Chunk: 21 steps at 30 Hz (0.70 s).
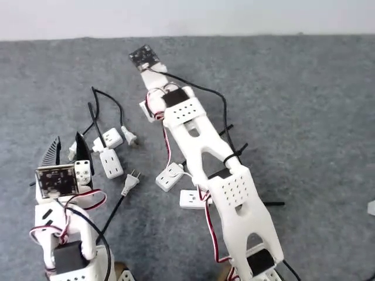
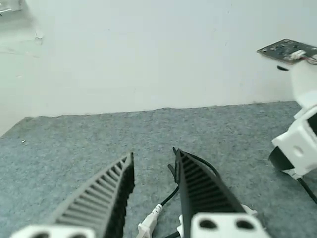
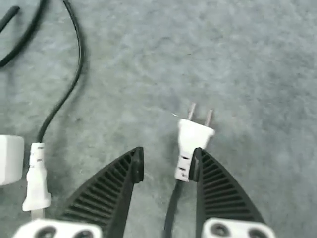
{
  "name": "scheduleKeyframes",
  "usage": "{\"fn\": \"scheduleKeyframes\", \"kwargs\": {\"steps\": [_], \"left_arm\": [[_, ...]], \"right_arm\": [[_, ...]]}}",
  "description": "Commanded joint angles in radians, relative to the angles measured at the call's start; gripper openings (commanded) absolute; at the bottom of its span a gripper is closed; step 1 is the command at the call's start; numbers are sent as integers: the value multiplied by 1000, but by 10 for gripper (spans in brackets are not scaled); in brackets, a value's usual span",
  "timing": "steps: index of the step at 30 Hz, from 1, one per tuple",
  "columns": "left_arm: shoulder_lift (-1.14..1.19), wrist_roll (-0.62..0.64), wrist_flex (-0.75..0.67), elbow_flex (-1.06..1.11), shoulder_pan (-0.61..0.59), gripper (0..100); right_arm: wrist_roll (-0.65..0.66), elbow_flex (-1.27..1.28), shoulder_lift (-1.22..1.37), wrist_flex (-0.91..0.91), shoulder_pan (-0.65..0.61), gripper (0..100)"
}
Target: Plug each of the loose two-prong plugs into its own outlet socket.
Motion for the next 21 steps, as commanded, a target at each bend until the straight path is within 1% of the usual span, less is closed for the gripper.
{"fn": "scheduleKeyframes", "kwargs": {"steps": [1, 4, 13, 21], "left_arm": [[-8, 15, -32, 5, -2, 137], [-8, 15, -32, 5, -2, 137], [-8, 15, -32, 7, -2, 137], [-8, 15, -32, 7, -2, 137]], "right_arm": [[-74, -69, -8, 44, 15, 162], [-101, -61, 12, 42, 21, 162], [-106, -61, 82, 31, 21, 162], [-103, -61, 107, -21, 22, 158]]}}
